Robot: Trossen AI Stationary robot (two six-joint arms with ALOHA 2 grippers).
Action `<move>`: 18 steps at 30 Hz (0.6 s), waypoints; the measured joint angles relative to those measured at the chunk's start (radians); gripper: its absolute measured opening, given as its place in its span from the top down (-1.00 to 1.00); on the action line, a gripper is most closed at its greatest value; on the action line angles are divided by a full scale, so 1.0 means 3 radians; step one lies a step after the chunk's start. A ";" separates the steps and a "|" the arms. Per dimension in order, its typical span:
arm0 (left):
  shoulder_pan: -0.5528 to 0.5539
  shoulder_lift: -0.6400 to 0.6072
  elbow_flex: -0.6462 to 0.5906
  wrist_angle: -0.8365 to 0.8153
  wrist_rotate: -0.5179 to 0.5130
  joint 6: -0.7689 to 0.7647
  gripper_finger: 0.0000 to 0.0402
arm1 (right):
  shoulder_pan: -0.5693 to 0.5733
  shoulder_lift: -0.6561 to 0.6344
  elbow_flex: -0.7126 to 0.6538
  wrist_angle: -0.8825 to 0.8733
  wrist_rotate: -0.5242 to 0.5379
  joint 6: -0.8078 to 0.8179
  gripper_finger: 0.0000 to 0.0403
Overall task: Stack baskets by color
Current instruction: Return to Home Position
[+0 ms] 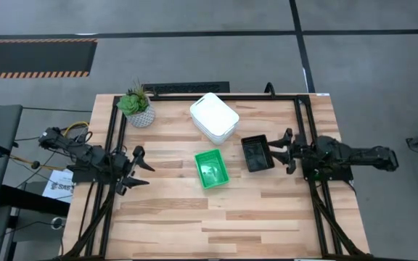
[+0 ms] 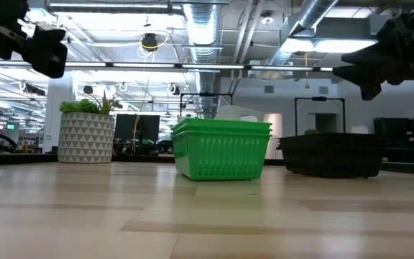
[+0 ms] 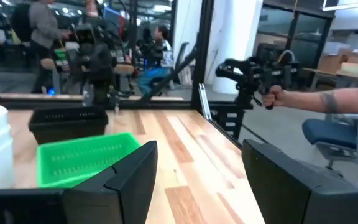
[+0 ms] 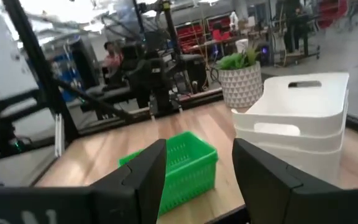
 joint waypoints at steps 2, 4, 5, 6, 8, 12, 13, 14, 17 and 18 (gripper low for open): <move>0.0060 0.0000 -0.0001 0.0012 -0.0010 0.0025 -0.12 | 0.0030 0.0019 0.0000 -0.0004 -0.0003 -0.0138 -0.04; 0.0119 0.0001 -0.0001 0.0007 -0.0034 0.0019 -0.12 | 0.0050 0.0029 0.0000 -0.0012 -0.0003 -0.0249 -0.03; 0.0145 0.0001 -0.0003 0.0008 -0.0042 0.0001 -0.12 | 0.0049 0.0024 0.0000 -0.0013 -0.0005 -0.0295 -0.03; 0.0168 0.0001 -0.0003 0.0010 -0.0056 0.0001 -0.12 | 0.0042 0.0023 0.0000 -0.0018 -0.0006 -0.0318 -0.02; 0.0203 0.0001 -0.0003 0.0010 -0.0057 0.0002 -0.12 | 0.0032 0.0025 -0.0001 -0.0023 -0.0006 -0.0321 -0.02; 0.0240 0.0001 -0.0004 0.0016 -0.0067 0.0045 -0.12 | 0.0031 0.0027 -0.0001 -0.0033 -0.0006 -0.0324 -0.03; 0.0244 0.0001 -0.0005 0.0017 -0.0086 0.0056 -0.12 | 0.0028 0.0027 -0.0001 -0.0034 -0.0006 -0.0324 -0.03; 0.0244 0.0001 -0.0005 0.0019 -0.0102 0.0061 -0.12 | 0.0020 0.0027 -0.0001 -0.0036 -0.0006 -0.0323 -0.04; 0.0245 0.0001 -0.0005 0.0022 -0.0129 0.0059 -0.12 | 0.0018 0.0027 -0.0001 -0.0042 -0.0005 -0.0321 -0.04; 0.0245 0.0001 -0.0006 0.0022 -0.0128 0.0059 -0.12 | 0.0018 0.0027 -0.0001 -0.0042 -0.0006 -0.0321 -0.04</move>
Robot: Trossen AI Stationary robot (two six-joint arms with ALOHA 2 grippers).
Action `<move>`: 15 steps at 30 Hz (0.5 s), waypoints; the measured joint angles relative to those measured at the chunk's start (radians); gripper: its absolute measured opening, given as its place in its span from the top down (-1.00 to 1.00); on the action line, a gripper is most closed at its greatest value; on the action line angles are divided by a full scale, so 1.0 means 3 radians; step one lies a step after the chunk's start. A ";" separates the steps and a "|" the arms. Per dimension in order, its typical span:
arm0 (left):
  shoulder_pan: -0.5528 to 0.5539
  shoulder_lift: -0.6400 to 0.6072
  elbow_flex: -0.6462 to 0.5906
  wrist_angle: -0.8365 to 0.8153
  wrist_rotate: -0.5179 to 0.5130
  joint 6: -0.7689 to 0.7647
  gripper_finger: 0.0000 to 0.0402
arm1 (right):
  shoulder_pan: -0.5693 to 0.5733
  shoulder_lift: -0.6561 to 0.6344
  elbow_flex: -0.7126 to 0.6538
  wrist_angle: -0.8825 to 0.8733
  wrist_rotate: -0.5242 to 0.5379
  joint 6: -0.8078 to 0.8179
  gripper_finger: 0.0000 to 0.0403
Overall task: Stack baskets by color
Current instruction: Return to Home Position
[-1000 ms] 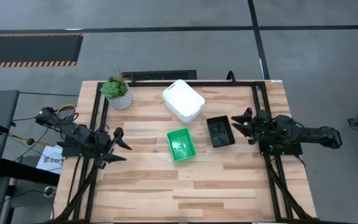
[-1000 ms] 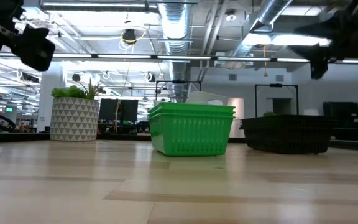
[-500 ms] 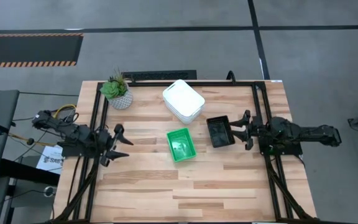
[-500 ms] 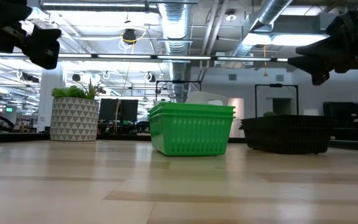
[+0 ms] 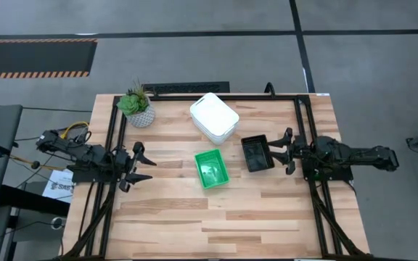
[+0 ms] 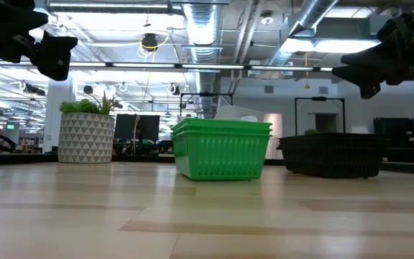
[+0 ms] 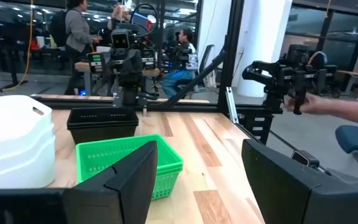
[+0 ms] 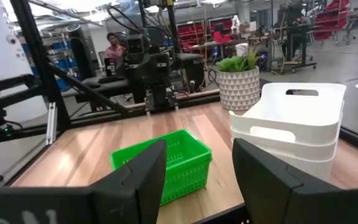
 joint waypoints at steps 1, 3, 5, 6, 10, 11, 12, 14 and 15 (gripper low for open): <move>0.0000 0.0000 0.0000 0.0000 0.0003 0.0000 -0.12 | 0.0000 0.0000 0.0000 0.0002 0.0001 0.0000 -0.03; 0.0000 0.0000 -0.0001 0.0000 0.0006 0.0000 -0.12 | 0.0000 0.0000 0.0000 0.0004 0.0001 0.0000 -0.03; -0.0001 0.0000 -0.0003 0.0001 0.0006 0.0000 -0.12 | 0.0000 0.0000 0.0000 0.0005 0.0001 0.0000 -0.02; -0.0001 0.0000 -0.0003 0.0001 0.0006 0.0000 -0.12 | 0.0000 0.0000 -0.0001 0.0005 0.0001 0.0000 -0.02; -0.0001 0.0000 -0.0003 0.0001 0.0006 -0.0001 -0.12 | 0.0000 0.0000 -0.0003 0.0006 0.0001 0.0000 -0.03; -0.0001 0.0000 -0.0004 0.0001 0.0006 -0.0001 -0.12 | 0.0000 0.0000 -0.0003 0.0006 0.0001 0.0000 -0.03; -0.0001 0.0000 -0.0004 0.0001 0.0006 -0.0001 -0.12 | 0.0000 0.0000 -0.0003 0.0006 0.0001 0.0001 -0.03; -0.0001 0.0000 -0.0005 0.0001 0.0006 -0.0002 -0.12 | 0.0000 0.0000 -0.0003 0.0007 0.0001 0.0001 -0.04; -0.0001 0.0000 -0.0005 0.0003 0.0007 -0.0003 -0.12 | 0.0000 0.0000 -0.0003 0.0007 0.0001 0.0001 -0.04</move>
